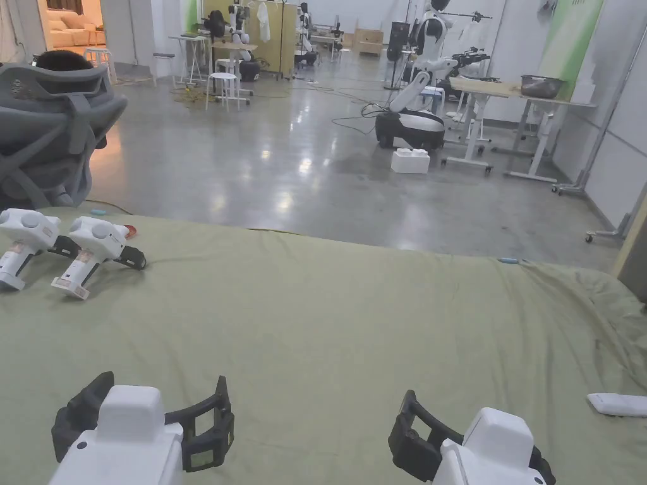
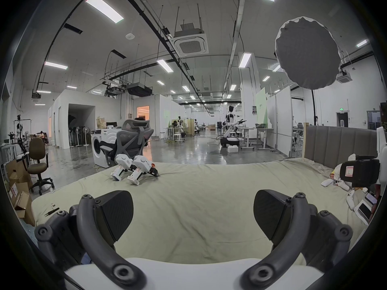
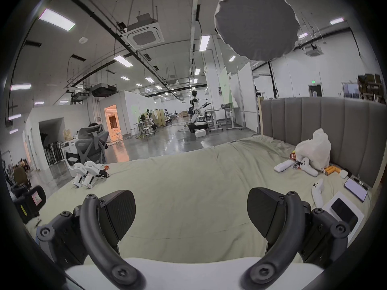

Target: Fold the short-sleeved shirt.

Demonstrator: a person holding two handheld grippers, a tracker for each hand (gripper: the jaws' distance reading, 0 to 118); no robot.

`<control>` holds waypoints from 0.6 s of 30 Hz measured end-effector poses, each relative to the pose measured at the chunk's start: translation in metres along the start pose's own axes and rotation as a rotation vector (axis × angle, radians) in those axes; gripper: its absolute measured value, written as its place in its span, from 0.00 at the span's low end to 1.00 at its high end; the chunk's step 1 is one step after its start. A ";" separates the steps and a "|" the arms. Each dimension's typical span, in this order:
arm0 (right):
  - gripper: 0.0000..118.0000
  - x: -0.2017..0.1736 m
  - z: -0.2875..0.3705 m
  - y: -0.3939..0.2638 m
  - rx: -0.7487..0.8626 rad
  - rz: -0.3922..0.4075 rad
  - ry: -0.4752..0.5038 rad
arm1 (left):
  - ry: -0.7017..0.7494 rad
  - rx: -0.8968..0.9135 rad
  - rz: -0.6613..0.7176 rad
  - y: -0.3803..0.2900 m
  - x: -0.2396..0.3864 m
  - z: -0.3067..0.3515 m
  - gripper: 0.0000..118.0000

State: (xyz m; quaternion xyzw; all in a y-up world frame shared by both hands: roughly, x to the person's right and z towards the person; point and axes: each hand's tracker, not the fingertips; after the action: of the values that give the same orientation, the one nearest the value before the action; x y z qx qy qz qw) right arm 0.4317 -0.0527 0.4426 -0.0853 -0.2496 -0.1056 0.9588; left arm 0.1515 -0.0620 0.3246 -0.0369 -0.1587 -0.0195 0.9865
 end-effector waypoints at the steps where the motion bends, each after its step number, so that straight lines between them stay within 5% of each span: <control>1: 0.92 0.001 0.000 0.001 -0.004 -0.011 0.000 | 0.002 0.003 0.000 -0.001 0.000 0.001 0.99; 18: 0.92 -0.015 -0.012 0.001 -0.169 -0.020 -0.071 | -0.001 -0.057 0.035 -0.006 -0.005 -0.001 0.99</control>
State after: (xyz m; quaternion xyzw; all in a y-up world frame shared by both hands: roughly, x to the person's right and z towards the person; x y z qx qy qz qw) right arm 0.4245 -0.0523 0.4252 -0.1673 -0.2745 -0.1325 0.9376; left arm 0.1466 -0.0674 0.3224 -0.0676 -0.1577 -0.0069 0.9852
